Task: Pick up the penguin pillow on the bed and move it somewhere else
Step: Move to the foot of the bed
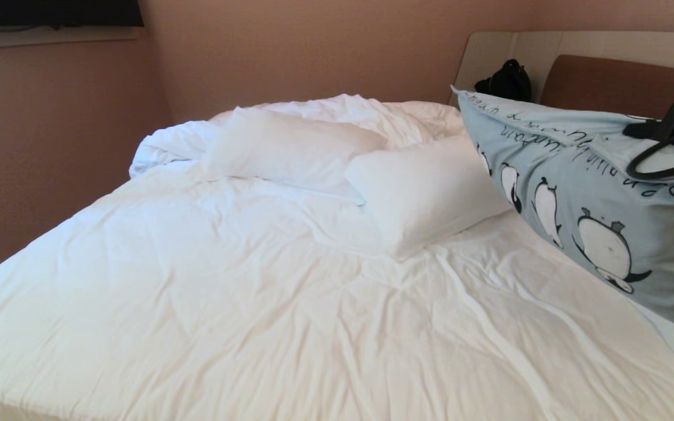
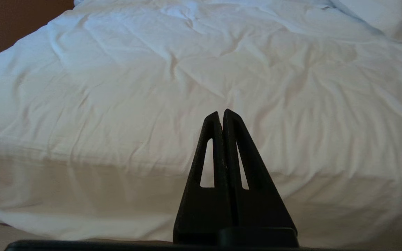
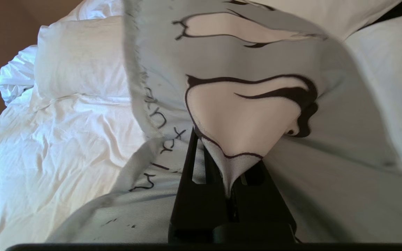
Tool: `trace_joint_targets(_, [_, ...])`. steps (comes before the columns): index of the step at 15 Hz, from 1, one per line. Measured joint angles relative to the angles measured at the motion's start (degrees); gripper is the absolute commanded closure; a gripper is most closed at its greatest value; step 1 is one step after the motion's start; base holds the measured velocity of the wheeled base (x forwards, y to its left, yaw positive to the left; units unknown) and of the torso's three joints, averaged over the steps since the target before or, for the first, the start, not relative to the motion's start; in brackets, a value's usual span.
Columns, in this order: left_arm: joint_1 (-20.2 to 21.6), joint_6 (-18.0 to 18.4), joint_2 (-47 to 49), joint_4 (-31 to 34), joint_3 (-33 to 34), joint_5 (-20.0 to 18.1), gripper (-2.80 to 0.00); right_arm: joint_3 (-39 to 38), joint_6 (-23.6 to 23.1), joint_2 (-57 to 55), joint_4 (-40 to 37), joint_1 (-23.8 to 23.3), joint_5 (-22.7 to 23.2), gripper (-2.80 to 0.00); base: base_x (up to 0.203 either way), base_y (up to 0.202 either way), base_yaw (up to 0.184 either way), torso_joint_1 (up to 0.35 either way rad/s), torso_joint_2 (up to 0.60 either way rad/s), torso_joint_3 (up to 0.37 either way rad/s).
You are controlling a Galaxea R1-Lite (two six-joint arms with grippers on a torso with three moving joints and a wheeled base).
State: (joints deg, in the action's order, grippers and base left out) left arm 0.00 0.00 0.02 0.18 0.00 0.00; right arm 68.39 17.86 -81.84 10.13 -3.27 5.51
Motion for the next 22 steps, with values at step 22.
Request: trace_joint_targets(22, [0.0,0.0,0.0,0.0,0.0,0.0,0.0,0.5,-0.2,-0.7,0.1,0.1,-0.6,0.0,0.0,0.196,0.0,0.003,0.0,0.003])
